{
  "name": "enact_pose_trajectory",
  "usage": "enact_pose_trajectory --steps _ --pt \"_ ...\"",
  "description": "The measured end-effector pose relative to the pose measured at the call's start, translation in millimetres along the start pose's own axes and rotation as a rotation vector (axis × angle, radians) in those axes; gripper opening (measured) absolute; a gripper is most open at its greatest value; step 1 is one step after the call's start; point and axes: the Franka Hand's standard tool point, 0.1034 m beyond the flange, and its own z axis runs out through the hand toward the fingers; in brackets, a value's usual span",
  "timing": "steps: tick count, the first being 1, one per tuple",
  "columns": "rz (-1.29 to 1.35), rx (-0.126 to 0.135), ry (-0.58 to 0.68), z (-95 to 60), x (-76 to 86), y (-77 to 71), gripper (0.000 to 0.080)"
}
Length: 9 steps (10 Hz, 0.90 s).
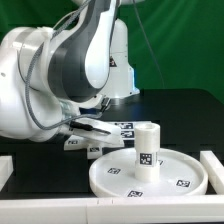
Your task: Assemble round table
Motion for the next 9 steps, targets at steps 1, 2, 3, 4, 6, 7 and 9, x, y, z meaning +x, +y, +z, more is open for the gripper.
enact_pose_trajectory --steps 1,2,3,4,6,7,9 --pt "0.013 -0.009 0.002 3.9 1.5 -0.8 0.0649" --pt "0.010 -0.018 0.006 6.5 2.8 -5.3 0.0649" --pt "0.011 -0.016 0.006 6.1 3.0 -4.3 0.0649" --pt "0.012 -0.013 0.006 5.7 3.2 -3.5 0.0522" --pt "0.013 -0.012 0.006 5.6 3.4 -3.1 0.0388" --pt "0.016 -0.011 -0.001 5.6 1.7 -2.7 0.0207" --pt "0.017 -0.011 0.000 5.5 1.9 -2.4 0.0202"
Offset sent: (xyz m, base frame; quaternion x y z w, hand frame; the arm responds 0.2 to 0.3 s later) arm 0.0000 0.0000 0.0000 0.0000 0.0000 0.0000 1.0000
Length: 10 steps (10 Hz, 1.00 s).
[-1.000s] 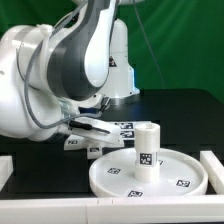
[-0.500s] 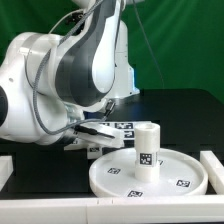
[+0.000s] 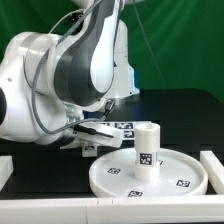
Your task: Assemble round table
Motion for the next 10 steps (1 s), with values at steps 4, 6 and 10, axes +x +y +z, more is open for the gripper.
enact_pose_trajectory --steps 4,6,10 --pt "-0.021 -0.007 0.031 -20.3 -9.6 4.6 0.0202" --pt "-0.074 -0.035 0.087 -55.1 -25.0 18.1 0.0202" --pt "-0.197 -0.048 0.470 -93.6 -31.6 16.8 0.0202"
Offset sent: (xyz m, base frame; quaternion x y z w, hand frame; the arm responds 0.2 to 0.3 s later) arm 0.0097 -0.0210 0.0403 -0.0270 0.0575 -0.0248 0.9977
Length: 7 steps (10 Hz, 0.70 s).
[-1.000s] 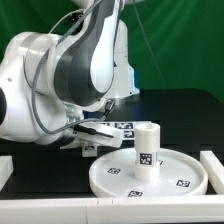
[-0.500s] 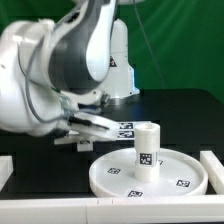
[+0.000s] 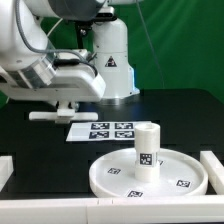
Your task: Assemble round table
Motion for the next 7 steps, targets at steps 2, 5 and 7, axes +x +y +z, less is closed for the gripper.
enact_pose_trajectory --steps 2,5,7 --pt "-0.027 -0.003 0.133 -12.5 12.1 -3.8 0.0202" --pt "-0.108 -0.032 0.433 -59.6 57.3 -13.6 0.0202" --pt "-0.179 -0.095 0.619 -63.5 67.4 -17.8 0.0202"
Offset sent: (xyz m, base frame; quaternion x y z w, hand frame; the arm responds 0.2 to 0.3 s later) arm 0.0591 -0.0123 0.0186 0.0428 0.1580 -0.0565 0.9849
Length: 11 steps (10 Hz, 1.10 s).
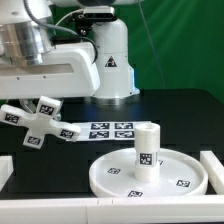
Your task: Assemble round table
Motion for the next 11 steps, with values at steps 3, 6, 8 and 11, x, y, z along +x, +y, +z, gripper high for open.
enact_pose_trajectory --steps 3,6,8,11 --pt "0.013 -0.072 0.190 0.5 4.9 12.7 0.0202" --pt "-0.025 -0.136 0.346 -3.8 37.3 5.3 0.0202" --pt "-0.062 -0.179 0.479 2.4 51.3 -5.7 0.0202" --pt "-0.059 -0.169 0.486 10.1 55.8 -12.5 0.0202"
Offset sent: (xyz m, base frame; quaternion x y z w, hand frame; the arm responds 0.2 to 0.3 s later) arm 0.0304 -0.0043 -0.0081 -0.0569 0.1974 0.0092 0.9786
